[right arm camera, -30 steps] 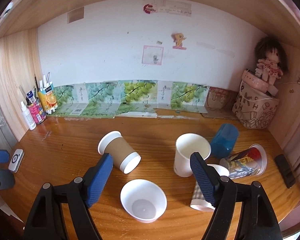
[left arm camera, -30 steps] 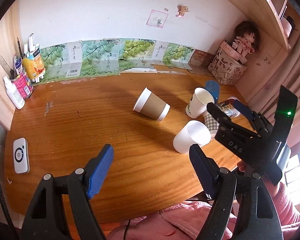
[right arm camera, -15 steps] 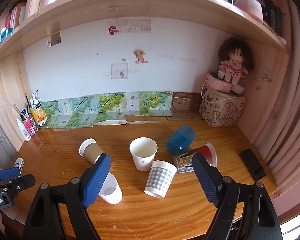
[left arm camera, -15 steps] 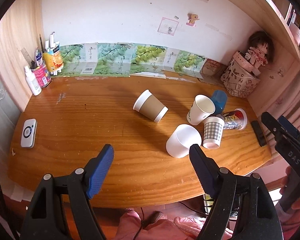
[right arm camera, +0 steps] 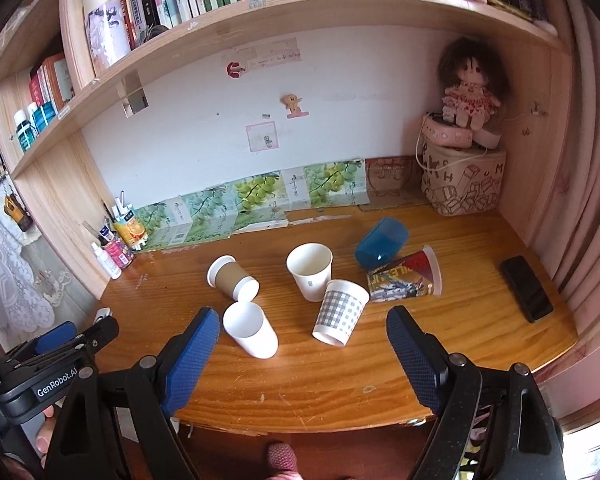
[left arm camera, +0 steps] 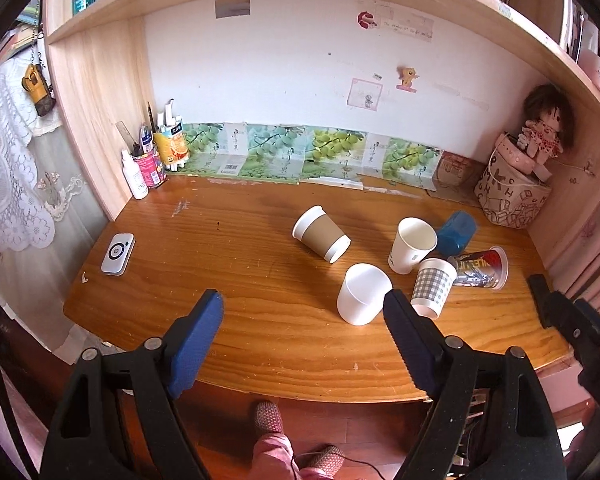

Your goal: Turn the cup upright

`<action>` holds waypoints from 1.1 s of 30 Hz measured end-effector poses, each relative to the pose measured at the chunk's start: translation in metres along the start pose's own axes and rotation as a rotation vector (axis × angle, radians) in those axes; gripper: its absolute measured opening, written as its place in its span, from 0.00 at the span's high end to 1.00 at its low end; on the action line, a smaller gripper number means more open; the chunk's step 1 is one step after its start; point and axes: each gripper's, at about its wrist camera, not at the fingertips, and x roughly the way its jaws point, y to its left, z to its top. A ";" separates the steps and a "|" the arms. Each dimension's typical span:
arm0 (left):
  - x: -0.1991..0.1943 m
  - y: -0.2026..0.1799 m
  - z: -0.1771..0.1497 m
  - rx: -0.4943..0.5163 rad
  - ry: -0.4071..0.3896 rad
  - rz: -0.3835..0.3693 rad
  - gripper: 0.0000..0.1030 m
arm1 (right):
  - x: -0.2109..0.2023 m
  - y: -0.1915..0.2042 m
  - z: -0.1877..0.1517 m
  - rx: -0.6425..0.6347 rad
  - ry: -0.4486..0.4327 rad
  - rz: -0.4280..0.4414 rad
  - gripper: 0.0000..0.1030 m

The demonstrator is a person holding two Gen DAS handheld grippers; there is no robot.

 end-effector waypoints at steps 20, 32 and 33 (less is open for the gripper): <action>-0.081 -0.032 -0.017 -0.044 -0.277 0.028 0.00 | -0.072 -0.013 -0.022 -0.103 -0.141 0.071 0.06; -0.107 -0.039 -0.029 -0.049 -0.410 0.063 0.00 | -0.101 -0.015 -0.026 -0.154 -0.288 0.067 0.00; -0.109 -0.040 -0.030 -0.050 -0.421 0.060 0.00 | -0.102 -0.015 -0.026 -0.157 -0.299 0.065 0.00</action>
